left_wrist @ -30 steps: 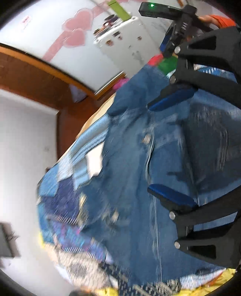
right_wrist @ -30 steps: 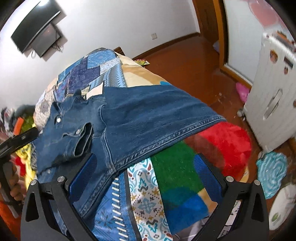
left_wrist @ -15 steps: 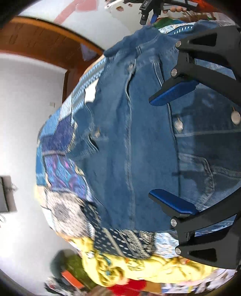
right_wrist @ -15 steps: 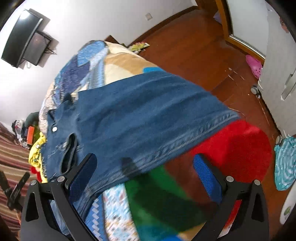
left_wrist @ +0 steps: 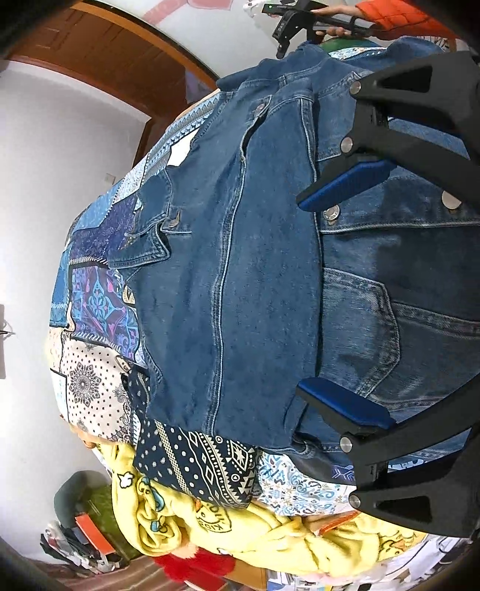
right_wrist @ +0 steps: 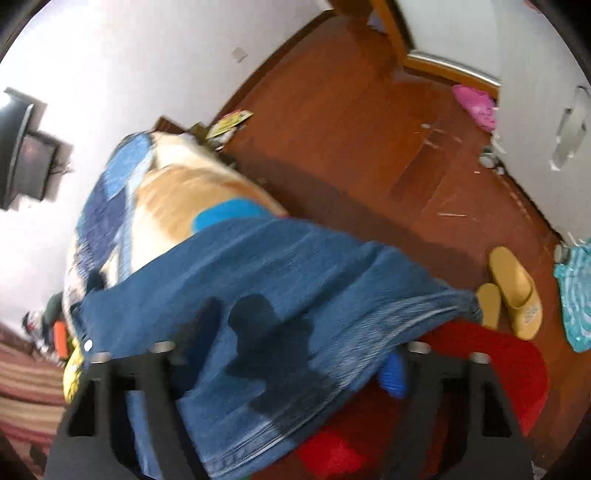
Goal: Fold large clothes
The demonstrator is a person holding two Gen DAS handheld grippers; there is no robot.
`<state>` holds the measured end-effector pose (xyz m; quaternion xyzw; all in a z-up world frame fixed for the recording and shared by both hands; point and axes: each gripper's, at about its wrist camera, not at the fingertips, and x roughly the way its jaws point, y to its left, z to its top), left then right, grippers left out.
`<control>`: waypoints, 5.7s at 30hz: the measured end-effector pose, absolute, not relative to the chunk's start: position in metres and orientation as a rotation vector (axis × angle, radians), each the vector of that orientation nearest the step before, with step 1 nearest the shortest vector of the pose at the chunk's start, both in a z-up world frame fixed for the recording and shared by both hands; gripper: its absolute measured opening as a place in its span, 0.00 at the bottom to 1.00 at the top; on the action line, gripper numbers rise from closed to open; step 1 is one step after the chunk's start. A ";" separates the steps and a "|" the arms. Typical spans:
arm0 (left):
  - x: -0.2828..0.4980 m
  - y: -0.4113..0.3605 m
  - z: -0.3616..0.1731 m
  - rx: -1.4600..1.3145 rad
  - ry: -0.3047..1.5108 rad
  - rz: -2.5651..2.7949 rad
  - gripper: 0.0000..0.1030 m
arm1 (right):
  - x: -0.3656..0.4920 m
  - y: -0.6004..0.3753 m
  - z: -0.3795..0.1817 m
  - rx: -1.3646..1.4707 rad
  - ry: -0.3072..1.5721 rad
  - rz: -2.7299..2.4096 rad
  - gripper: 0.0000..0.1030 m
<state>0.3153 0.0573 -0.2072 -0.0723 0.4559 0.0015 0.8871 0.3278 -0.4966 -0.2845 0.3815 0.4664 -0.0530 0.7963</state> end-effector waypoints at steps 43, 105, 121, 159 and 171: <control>0.254 0.097 -0.190 -0.079 0.833 -0.023 0.89 | 0.346 -0.130 -0.200 0.230 1.155 0.506 0.11; 0.418 -0.070 -0.157 0.026 0.847 -0.362 0.10 | 0.288 -0.304 -0.223 0.119 1.091 0.119 0.81; 0.392 0.076 -0.130 -0.171 0.720 -0.217 0.11 | 0.319 -0.240 -0.191 0.068 1.050 0.223 0.81; 0.293 0.211 -0.218 -0.184 1.005 0.056 0.61 | 0.254 -0.238 -0.166 -0.001 1.036 0.206 0.84; 0.217 0.251 -0.243 -0.356 1.099 -0.003 0.84 | 0.204 -0.253 -0.183 0.120 1.056 0.239 0.84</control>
